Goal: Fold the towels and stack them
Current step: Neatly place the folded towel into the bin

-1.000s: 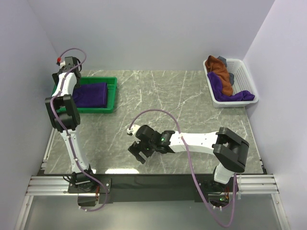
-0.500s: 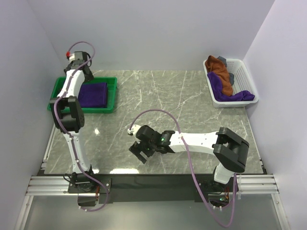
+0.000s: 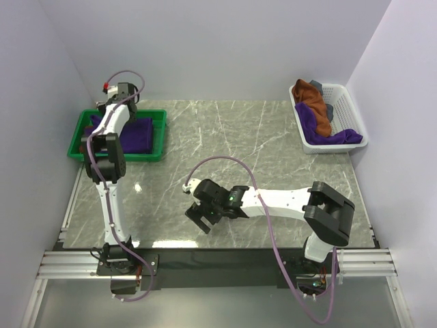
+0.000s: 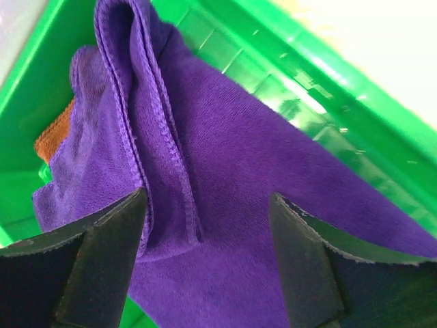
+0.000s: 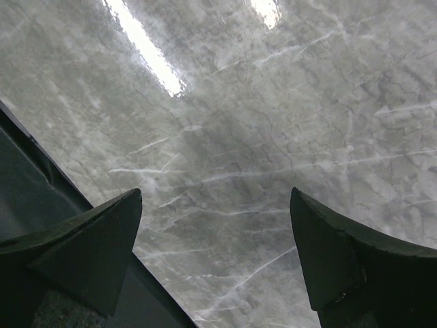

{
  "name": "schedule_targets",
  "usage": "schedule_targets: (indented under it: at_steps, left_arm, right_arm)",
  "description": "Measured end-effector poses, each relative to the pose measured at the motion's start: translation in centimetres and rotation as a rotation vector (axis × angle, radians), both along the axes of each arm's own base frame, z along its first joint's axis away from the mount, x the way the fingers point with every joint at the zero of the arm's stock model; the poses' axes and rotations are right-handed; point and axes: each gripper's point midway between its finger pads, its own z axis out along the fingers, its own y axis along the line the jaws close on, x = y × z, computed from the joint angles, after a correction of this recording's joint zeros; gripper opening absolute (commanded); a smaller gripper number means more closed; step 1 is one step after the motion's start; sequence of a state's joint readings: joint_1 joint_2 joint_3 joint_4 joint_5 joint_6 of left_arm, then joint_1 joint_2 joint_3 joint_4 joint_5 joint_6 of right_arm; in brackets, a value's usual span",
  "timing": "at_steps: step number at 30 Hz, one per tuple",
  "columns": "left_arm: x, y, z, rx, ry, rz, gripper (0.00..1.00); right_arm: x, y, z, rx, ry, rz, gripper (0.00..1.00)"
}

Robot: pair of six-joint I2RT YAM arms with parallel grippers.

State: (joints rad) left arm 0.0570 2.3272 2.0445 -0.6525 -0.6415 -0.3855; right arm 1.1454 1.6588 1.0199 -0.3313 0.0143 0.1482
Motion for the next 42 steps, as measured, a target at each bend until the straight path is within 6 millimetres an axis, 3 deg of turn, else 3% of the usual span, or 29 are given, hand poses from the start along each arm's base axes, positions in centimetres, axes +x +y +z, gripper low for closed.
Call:
schedule_targets:
  at_steps: [7,17,32,42]
  left_arm:
    - [-1.0,0.8,-2.3,0.107,0.077,0.050,0.70]
    - [-3.0,3.0,-1.7,0.252,0.131,0.131,0.66]
    - [-4.2,4.6,-2.2,0.251,0.159,0.163,0.61]
    - [-6.7,8.6,-0.9,0.244,0.174,0.247,0.63]
  right_arm:
    - [0.2,0.5,0.6,0.014,-0.004,-0.003,0.95]
    - [0.2,0.5,0.6,0.015,0.000,-0.009,0.95]
    - [0.2,0.5,0.8,0.021,-0.001,-0.012,0.95]
    - [0.2,0.5,0.9,0.023,-0.002,-0.012,0.95]
